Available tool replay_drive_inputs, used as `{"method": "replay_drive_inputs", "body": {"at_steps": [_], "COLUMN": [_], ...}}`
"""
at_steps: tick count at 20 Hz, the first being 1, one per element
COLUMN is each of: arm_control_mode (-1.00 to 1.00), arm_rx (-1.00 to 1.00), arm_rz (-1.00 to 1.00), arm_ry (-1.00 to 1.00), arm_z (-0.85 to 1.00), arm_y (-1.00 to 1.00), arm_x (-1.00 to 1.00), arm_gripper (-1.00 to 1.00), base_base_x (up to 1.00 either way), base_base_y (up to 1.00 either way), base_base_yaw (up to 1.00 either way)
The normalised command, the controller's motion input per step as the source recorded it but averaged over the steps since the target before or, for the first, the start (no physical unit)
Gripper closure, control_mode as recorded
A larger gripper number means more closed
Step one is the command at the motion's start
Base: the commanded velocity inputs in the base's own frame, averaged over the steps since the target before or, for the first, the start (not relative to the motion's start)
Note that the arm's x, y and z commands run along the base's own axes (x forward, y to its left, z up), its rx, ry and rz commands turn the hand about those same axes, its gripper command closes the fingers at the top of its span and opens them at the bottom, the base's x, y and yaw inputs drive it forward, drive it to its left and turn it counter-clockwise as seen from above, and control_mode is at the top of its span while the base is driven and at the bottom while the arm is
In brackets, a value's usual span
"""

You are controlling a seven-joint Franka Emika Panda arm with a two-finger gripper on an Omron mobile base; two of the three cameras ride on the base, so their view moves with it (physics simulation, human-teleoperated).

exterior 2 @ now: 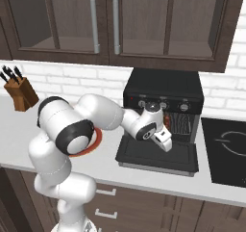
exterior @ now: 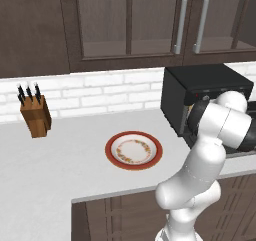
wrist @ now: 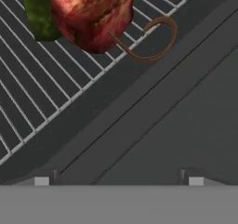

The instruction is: Pick up the kebab skewer and baguette bread, and place them inside the toaster oven. Close the toaster oven door and start by setting the timer.

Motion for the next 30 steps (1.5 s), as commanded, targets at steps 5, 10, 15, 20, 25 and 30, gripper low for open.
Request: {"method": "replay_drive_inputs", "body": {"at_steps": [5,10,15,20,25,30], "arm_control_mode": [-1.00,-1.00,-1.00,-1.00,-1.00,-1.00], "arm_rx": [0.07,0.07,0.04,0.02,0.01,0.00], "arm_rz": [-0.09,-0.08,-0.09,-0.09,-0.04,0.06], "arm_ry": [-0.01,-0.04,-0.08,-0.08,-0.04,-0.02], "arm_z": [0.00,0.00,-0.05,-0.13,-0.05,0.20], "arm_y": [-0.03,0.00,0.02,0.03,-0.01,0.00], "arm_x": [0.02,0.20,0.29,0.25,-0.11,-0.67], "arm_gripper": [-1.00,-1.00,-1.00,-1.00,-1.00,-1.00], "base_base_x": [0.00,0.00,0.00,0.00,0.00,0.00], "base_base_y": [0.00,0.00,0.00,0.00,0.00,0.00], "base_base_yaw": [0.00,0.00,0.00,0.00,0.00,0.00]}}
